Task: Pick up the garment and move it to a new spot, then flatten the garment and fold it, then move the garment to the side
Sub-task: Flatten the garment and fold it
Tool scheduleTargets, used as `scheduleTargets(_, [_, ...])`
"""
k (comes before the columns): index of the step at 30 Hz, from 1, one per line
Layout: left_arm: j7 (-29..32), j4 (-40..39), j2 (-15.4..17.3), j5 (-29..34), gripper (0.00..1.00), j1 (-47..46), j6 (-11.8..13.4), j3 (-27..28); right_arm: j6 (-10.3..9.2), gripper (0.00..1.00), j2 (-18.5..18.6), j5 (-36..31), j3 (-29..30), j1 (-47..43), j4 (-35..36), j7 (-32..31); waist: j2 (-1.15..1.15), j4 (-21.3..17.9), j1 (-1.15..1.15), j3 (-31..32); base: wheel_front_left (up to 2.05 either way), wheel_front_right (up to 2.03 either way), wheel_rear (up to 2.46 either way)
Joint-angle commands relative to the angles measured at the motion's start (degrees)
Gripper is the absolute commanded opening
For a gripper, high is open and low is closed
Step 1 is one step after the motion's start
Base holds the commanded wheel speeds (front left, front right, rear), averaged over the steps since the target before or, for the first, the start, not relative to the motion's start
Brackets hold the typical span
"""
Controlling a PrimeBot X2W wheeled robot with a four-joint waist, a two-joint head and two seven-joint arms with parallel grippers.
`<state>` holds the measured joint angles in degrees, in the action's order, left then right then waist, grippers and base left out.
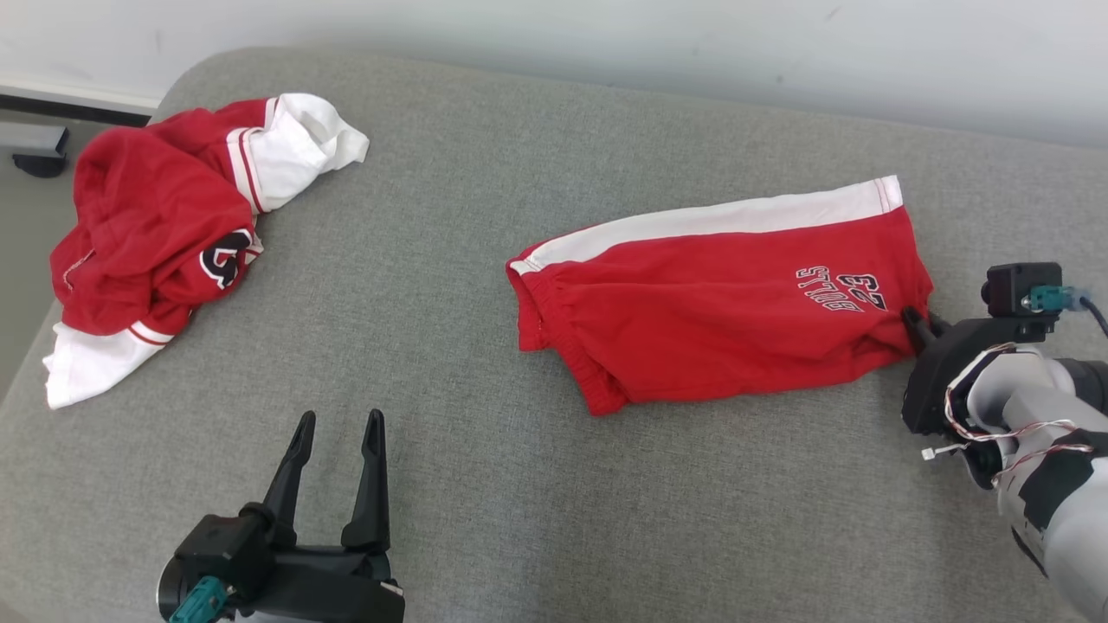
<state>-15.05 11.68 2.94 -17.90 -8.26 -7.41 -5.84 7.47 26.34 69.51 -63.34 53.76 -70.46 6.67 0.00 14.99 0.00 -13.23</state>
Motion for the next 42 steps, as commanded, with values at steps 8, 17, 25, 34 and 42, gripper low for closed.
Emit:
scheduleTargets(8, [-0.20, 1.35, 0.14, 1.24, 1.00, 3.09, -0.09, 0.58, 0.08, 0.00, 1.72, 1.32, 0.18, -5.33, 4.48, 5.11, 0.00, -3.24, 0.00, 5.17, 0.00, 0.00, 0.00])
scheduleTargets(17, [-0.20, 1.37, 1.25, 1.15, 1.00, 5.78, -0.10, -0.70, 0.08, 0.00, 8.60, 4.72, 1.76, -14.83, 12.82, 7.56, 0.00, -8.15, 0.00, 8.65, 0.00, 0.00, 0.00])
scheduleTargets(25, [-0.20, 1.50, 1.70, 0.83, 1.00, 5.71, -0.10, -1.25, 0.08, 0.76, 11.40, 5.84, 2.98, -19.29, 13.90, 7.67, 0.00, -10.65, 0.00, 8.35, 0.00, 0.00, 0.00])
scheduleTargets(34, [-0.20, 1.72, 1.98, 0.52, 1.00, 4.99, -0.09, -2.49, 0.08, 1.00, 8.65, 2.41, 3.49, -12.98, 7.50, 7.26, 0.00, -9.79, 0.00, 8.22, 0.00, 0.00, 0.00])
scheduleTargets(42, [-0.20, 1.47, 1.61, 0.52, 1.00, 4.50, -0.09, -2.69, 0.08, 1.00, 6.23, 1.27, 2.74, -9.88, 0.92, 3.38, 0.00, -7.93, 0.00, 6.76, 0.00, 0.00, 0.00])
